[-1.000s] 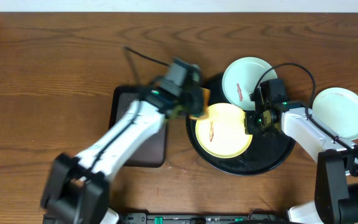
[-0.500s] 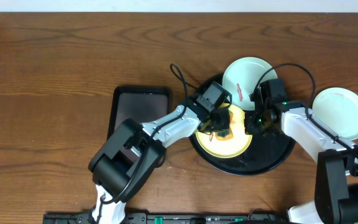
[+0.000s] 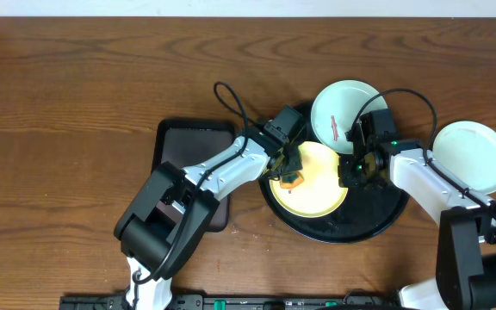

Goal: Clean dirty plates on tray and stack at the side
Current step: 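Scrub the yellow plate with the sponge in the left gripper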

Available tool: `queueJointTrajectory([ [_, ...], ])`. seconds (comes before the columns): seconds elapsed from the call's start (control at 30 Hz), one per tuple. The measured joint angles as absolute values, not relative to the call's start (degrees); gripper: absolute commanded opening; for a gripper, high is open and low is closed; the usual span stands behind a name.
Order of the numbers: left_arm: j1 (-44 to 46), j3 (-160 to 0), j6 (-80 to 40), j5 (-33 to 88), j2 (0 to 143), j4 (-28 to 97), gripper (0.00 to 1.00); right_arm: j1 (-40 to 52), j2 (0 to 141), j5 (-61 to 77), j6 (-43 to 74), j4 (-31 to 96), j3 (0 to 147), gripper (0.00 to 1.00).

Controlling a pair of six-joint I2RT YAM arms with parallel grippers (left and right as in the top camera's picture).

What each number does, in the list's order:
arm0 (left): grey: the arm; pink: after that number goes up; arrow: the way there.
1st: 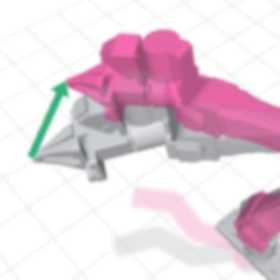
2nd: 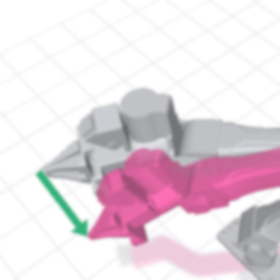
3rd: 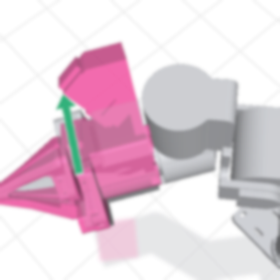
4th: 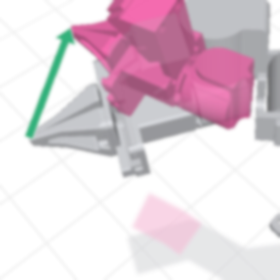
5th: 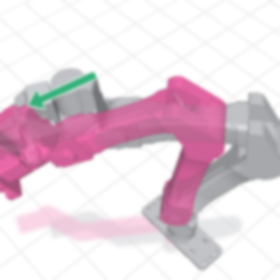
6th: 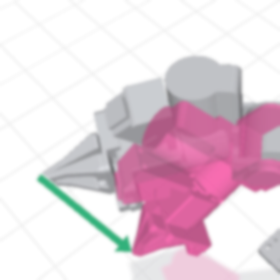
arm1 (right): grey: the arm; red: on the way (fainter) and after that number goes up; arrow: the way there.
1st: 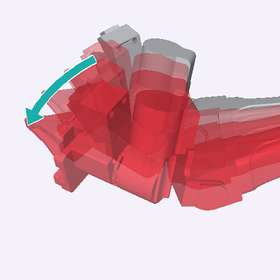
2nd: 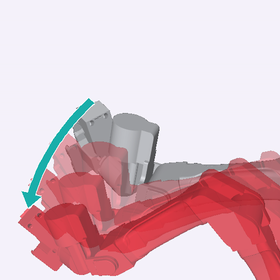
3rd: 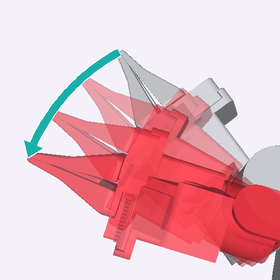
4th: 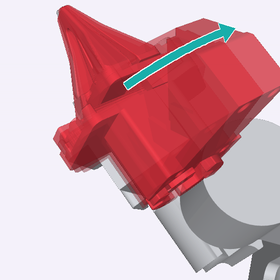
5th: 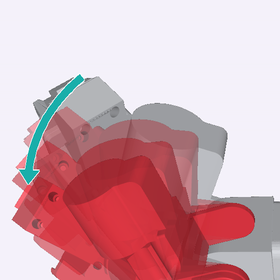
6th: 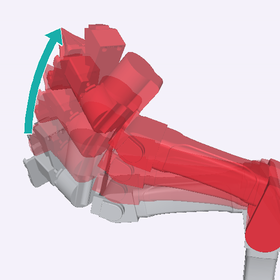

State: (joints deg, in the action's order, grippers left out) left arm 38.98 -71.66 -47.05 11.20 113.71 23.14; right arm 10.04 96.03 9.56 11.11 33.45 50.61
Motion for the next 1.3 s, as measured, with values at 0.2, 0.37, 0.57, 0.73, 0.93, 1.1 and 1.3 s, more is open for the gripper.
queueJointTrajectory([
  [0.2,39.59,-71.0,-50.98,16.1,114.67,16.8,0.07,10.04,96.03,9.61,11.11,33.5,50.59,0.01],
  [0.37,41.63,-70.98,-51.22,20.25,115.09,16.47,0.08,10.04,96.03,9.45,11.11,33.45,50.61,0.01],
  [0.57,38.85,-72.12,-49.95,26.35,114.83,29.63,0.08,10.04,96.03,9.61,11.11,33.78,50.61,0.01],
  [0.73,34.04,-72.4,-47.29,28.56,114.56,38.98,0.07,10.04,96.03,9.74,11.11,33.76,50.61,0.01],
  [0.93,33.5,-71.88,-45.91,27.88,114.39,35.05,0.07,10.04,96.05,10.24,11.14,33.39,50.59,0.01],
  [1.1,35.29,-71.59,-47.79,24.38,114.21,28.75,0.07,10.04,96.05,9.56,11.55,33.41,50.59,0.01],
  [1.3,40.36,-70.91,-48.14,21.17,114.65,18.94,0.07,10.04,96.05,9.43,11.57,33.36,50.59,0.01],
])
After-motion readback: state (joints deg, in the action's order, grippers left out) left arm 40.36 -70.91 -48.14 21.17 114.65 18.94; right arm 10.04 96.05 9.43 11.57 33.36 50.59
